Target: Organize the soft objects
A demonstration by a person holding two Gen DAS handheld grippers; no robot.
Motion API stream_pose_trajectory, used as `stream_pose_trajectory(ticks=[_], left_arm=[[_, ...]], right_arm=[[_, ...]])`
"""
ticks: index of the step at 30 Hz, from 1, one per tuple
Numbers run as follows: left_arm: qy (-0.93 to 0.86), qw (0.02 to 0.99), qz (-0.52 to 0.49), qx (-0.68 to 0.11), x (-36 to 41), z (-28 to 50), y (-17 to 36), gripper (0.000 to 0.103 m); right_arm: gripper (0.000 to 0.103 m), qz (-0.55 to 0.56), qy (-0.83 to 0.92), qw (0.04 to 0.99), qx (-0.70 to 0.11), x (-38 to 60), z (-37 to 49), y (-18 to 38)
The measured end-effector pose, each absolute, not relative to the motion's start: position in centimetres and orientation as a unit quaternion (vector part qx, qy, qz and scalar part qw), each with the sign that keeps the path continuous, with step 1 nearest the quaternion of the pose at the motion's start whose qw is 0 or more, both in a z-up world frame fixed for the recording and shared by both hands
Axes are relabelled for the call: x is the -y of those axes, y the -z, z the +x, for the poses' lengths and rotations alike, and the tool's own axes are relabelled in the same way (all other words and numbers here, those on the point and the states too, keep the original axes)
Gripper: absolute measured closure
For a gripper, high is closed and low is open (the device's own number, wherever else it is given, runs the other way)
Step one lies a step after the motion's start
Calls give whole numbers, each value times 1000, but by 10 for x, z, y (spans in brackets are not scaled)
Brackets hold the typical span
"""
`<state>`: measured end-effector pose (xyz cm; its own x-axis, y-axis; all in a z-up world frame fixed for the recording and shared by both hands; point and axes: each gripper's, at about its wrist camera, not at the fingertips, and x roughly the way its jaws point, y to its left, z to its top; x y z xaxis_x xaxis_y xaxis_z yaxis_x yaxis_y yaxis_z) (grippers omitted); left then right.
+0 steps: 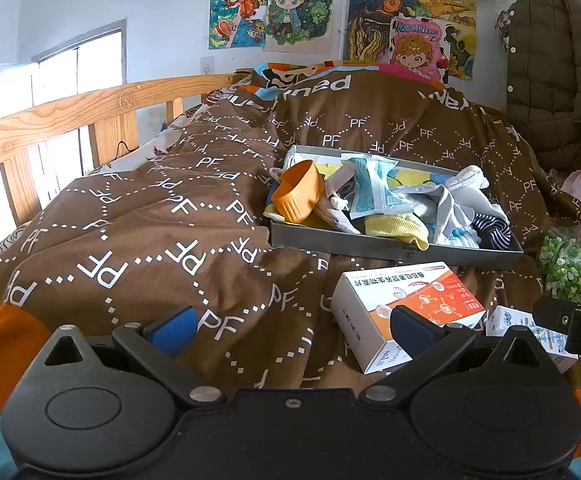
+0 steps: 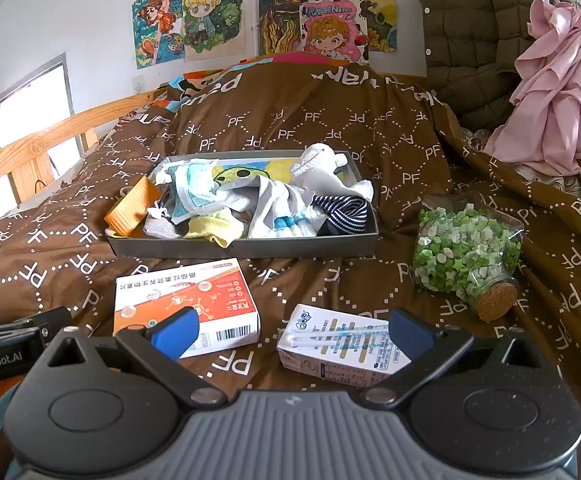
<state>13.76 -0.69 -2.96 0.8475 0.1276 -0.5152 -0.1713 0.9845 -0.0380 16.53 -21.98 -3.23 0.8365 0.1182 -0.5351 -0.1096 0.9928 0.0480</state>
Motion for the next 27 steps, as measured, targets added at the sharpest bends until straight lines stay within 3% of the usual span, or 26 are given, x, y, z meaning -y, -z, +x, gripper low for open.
stream_pose_trajectory(ticks=[27], left_arm=[[-78,960,-41,-267,7,138,31,1]], right_arm=[[0,8,-60,958,-281,220,166,33]])
